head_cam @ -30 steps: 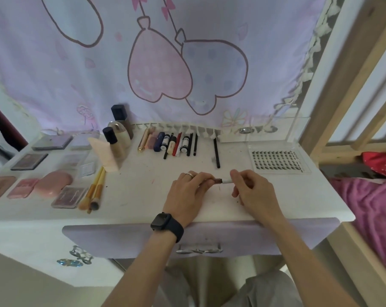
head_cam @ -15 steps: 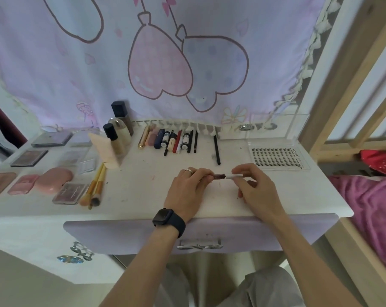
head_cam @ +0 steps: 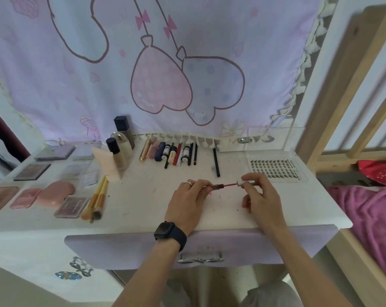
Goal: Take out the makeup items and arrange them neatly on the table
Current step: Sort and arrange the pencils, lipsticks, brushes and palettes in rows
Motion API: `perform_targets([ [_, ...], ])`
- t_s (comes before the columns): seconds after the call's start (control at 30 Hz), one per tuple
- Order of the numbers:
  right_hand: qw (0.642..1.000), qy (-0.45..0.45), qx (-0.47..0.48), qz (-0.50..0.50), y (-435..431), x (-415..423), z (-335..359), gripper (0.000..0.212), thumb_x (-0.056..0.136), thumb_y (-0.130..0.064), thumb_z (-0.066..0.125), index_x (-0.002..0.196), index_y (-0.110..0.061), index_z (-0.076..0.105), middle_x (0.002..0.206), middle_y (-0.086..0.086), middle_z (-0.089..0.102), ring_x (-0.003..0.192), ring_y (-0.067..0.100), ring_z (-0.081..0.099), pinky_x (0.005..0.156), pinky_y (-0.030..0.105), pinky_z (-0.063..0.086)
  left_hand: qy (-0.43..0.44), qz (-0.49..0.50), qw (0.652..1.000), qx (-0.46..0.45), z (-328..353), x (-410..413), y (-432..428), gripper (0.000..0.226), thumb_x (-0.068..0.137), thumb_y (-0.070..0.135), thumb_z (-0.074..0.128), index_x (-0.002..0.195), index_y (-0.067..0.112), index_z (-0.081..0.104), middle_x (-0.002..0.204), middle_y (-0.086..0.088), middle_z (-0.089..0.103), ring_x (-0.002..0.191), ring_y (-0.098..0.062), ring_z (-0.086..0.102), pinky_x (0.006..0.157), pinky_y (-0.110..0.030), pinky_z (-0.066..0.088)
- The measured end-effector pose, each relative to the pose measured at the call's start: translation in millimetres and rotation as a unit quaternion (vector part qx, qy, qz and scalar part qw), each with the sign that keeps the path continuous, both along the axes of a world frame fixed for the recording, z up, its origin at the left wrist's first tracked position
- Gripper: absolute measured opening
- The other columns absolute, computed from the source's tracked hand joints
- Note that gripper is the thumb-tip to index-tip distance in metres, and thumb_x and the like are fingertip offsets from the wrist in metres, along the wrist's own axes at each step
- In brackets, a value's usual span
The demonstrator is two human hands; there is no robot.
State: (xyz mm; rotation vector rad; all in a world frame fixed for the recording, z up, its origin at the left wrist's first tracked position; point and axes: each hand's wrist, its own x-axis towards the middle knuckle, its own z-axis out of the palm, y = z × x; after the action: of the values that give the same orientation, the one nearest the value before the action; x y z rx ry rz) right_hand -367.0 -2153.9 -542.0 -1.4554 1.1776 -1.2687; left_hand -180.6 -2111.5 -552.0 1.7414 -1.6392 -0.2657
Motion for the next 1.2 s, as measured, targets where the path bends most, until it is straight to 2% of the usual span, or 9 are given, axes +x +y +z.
perform_targets([
  [0.13,1.000,0.000,-0.016,-0.024,1.2,2.0,-2.7,0.030,0.102,-0.010,0.049,0.096,-0.037,0.059,0.084,-0.019,0.064,0.053,0.010,0.062,0.049,0.019,0.047,-0.003,0.006,1.000,-0.001,-0.5,0.1,0.1,0.028,0.103,0.039,0.045,0.120,0.027,0.063,0.100,0.009,0.055,0.094,-0.013,0.047,0.081,-0.031,0.046],
  [0.23,0.999,0.002,-0.028,-0.031,1.2,1.6,-5.3,0.037,0.103,-0.010,0.047,0.092,-0.044,0.057,0.080,-0.009,0.065,0.054,0.010,0.060,0.050,0.020,0.048,-0.003,0.009,1.000,-0.007,-1.5,-0.2,-0.1,0.028,0.102,0.038,0.045,0.120,0.026,0.064,0.100,0.011,0.052,0.094,-0.012,0.047,0.081,-0.029,0.045],
  [0.4,0.998,0.009,-0.038,-0.055,-1.6,1.1,-11.3,0.023,0.104,-0.012,0.048,0.099,-0.033,0.057,0.086,0.005,0.065,0.054,0.007,0.057,0.052,0.018,0.047,0.015,0.018,0.999,-0.025,-3.7,1.9,-1.5,0.029,0.101,0.040,0.045,0.118,0.026,0.065,0.099,0.012,0.051,0.094,-0.011,0.047,0.081,-0.027,0.045],
  [0.53,0.995,-0.011,-0.047,-0.084,-1.5,0.2,-10.7,0.021,0.107,-0.013,0.044,0.099,-0.030,0.054,0.101,0.001,0.063,0.055,0.009,0.057,0.051,0.020,0.047,0.009,0.009,0.999,-0.034,-4.5,1.9,-1.3,0.028,0.101,0.038,0.046,0.117,0.025,0.065,0.099,0.012,0.050,0.092,-0.009,0.045,0.078,-0.024,0.042],
  [0.63,0.994,-0.022,-0.053,-0.098,-0.9,-0.3,-9.8,0.021,0.107,-0.011,0.042,0.098,-0.027,0.052,0.106,0.002,0.062,0.054,0.012,0.055,0.048,0.019,0.045,0.030,0.018,0.998,-0.049,-6.1,4.3,-1.9,0.026,0.101,0.035,0.047,0.116,0.025,0.066,0.097,0.014,0.049,0.092,-0.009,0.045,0.075,-0.013,0.037],
  [0.83,0.994,-0.007,-0.058,-0.088,0.0,-1.1,-9.6,0.022,0.107,-0.011,0.043,0.097,-0.027,0.054,0.103,-0.001,0.064,0.054,0.013,0.055,0.048,0.019,0.045,0.048,0.029,0.997,-0.057,-7.2,5.7,-2.0,0.027,0.101,0.037,0.046,0.117,0.027,0.065,0.099,0.012,0.051,0.091,-0.007,0.045,0.072,-0.008,0.035],
  [0.97,0.994,-0.005,-0.057,-0.093,0.7,0.0,-11.1,0.021,0.106,-0.011,0.044,0.097,-0.025,0.055,0.095,0.000,0.065,0.053,0.013,0.055,0.048,0.020,0.045,0.056,0.036,0.996,-0.066,-8.6,6.7,-2.1,0.023,0.101,0.035,0.048,0.116,0.029,0.065,0.096,0.016,0.050,0.089,-0.005,0.046,0.071,-0.008,0.036],
  [1.2,0.991,-0.039,-0.044,-0.117,-0.7,-0.2,-13.5,0.019,0.106,-0.011,0.046,0.098,-0.026,0.056,0.098,-0.001,0.065,0.052,0.010,0.057,0.047,0.020,0.047,0.110,0.066,0.988,-0.082,-10.5,9.0,-2.8,0.020,0.101,0.035,0.048,0.114,0.034,0.064,0.101,0.013,0.056,0.091,0.001,0.052,0.071,-0.008,0.038],
])
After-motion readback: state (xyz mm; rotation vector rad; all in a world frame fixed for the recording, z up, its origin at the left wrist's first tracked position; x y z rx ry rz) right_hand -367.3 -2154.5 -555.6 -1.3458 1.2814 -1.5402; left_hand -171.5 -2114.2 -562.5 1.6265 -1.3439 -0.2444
